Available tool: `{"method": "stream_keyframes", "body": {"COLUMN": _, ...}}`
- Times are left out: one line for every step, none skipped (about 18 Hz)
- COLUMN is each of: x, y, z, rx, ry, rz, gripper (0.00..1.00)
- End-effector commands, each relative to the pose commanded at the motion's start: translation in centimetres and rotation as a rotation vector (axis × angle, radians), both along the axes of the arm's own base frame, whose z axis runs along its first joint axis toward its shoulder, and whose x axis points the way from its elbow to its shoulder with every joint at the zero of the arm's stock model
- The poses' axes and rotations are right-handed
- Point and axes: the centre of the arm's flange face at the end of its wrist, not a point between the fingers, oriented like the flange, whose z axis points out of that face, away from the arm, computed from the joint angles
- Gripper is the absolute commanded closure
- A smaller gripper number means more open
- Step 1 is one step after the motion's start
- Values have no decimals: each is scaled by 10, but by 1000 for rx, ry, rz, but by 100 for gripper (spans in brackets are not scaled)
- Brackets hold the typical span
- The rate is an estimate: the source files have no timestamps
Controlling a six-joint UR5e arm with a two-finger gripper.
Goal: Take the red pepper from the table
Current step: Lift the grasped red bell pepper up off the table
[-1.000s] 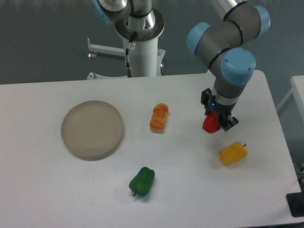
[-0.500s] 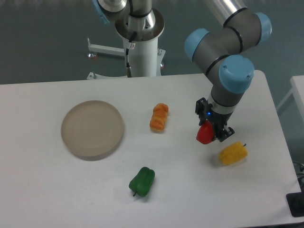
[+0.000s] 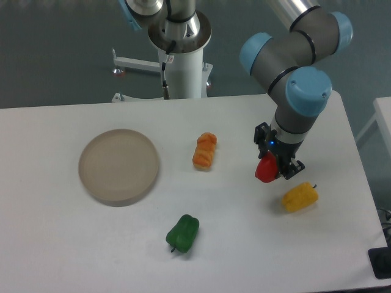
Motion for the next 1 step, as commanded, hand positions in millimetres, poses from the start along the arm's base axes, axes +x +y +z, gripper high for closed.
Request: {"method": "stream_keyframes", "body": {"x": 0, "y": 0, "z": 0, "rx": 1, "ry": -1, "rz": 0, "gripper": 79}}
